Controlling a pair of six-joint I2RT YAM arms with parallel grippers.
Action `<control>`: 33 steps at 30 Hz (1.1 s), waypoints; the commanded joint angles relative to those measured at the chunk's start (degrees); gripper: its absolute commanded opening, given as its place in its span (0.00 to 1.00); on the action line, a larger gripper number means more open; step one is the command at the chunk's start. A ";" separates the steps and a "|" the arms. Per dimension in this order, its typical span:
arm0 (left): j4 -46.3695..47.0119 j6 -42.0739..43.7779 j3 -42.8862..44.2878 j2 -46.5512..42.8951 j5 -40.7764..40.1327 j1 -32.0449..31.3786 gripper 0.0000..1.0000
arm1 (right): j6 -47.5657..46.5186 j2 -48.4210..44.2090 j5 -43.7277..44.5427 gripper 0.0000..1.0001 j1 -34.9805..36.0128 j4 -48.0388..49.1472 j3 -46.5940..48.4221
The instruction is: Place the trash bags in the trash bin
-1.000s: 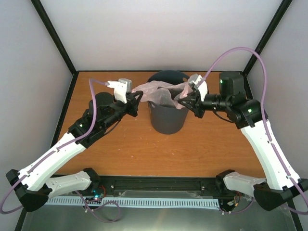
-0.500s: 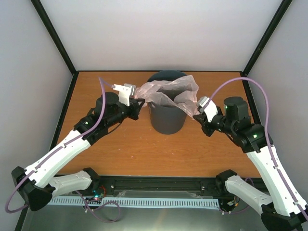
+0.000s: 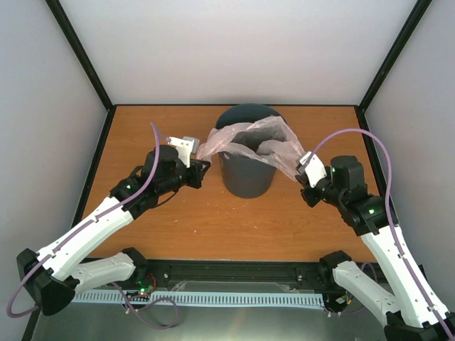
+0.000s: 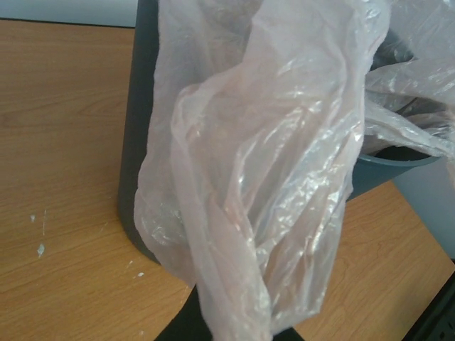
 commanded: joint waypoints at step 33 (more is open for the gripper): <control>-8.58 4.17 11.36 -10.99 -2.52 2.13 0.01 | -7.20 -1.84 -6.04 0.07 -0.67 -8.33 11.16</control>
